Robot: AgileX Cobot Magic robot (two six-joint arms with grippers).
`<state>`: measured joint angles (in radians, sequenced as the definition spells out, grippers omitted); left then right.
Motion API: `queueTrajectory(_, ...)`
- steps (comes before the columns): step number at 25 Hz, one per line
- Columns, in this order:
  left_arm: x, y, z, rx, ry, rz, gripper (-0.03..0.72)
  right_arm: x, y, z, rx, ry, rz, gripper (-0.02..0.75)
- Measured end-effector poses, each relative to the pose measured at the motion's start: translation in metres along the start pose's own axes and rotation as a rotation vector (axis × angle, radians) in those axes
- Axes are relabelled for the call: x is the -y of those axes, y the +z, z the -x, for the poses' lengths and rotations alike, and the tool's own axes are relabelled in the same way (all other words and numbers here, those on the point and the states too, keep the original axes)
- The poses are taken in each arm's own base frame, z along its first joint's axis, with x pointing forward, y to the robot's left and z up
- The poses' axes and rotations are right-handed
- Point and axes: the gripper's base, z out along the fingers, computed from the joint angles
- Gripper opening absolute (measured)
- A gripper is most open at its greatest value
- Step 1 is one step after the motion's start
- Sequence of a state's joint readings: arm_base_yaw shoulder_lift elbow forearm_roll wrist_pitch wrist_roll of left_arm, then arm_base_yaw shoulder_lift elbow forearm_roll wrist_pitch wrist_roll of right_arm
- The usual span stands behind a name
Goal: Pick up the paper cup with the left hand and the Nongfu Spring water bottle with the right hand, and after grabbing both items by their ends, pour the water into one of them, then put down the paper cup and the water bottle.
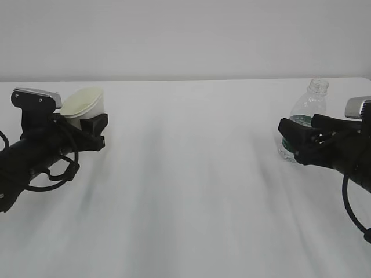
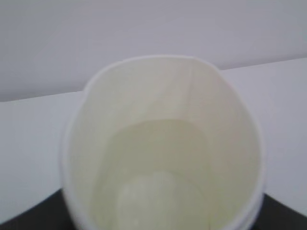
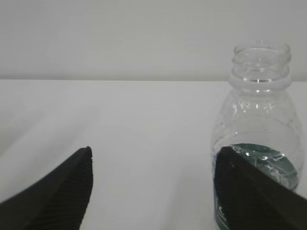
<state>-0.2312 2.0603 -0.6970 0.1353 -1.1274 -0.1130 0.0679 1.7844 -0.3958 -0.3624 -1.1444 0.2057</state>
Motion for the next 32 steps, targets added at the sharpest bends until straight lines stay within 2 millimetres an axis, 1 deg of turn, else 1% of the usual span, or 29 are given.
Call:
queueTrajectory(5, -0.005, 0.001, -0.017, -0.043, -0.017, 0.044, 0.412, 0.000, 0.000, 0.000, -0.001, -0.002, 0.004, 0.592)
queueTrajectory(15, -0.007, 0.002, -0.036, -0.094, -0.026, 0.060, 0.412, -0.001, 0.000, 0.000, -0.003, 0.002, 0.012, 0.593)
queueTrajectory(20, -0.008, 0.009, -0.032, -0.071, -0.024, 0.059, 0.412, -0.002, 0.000, 0.000, -0.004, 0.002, 0.018, 0.592)
queueTrajectory(32, -0.008, 0.009, -0.032, -0.071, -0.023, 0.059, 0.412, -0.002, 0.000, 0.000, -0.005, 0.003, 0.022, 0.592)
